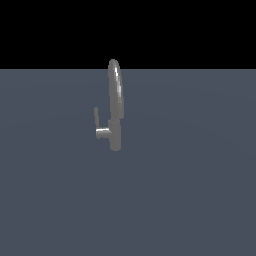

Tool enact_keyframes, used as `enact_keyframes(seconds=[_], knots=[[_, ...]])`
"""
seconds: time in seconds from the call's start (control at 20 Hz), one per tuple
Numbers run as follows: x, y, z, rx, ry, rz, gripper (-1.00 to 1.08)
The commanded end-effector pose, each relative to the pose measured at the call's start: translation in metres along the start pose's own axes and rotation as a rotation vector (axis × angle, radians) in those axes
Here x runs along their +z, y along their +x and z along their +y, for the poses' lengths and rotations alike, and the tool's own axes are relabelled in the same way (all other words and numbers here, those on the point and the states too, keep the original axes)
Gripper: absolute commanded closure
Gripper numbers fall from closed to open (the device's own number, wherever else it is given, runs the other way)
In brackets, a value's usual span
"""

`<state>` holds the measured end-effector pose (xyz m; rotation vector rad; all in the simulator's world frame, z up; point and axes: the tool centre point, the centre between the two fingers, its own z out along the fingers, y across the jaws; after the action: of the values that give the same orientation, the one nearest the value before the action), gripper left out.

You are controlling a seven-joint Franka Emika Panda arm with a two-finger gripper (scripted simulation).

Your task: Turn on the faucet by rotating a designated handle.

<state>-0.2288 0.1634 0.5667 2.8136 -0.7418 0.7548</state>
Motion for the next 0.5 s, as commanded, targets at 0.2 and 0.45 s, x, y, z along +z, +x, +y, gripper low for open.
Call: enact_keyframes(seconds=[0.2, 0.45], knots=[[0.018, -0.005, -0.049, 0.136, -0.046, 0.104, 1.08], [0.05, -0.007, -0.084, 0.232, -0.089, 0.169, 1.08]])
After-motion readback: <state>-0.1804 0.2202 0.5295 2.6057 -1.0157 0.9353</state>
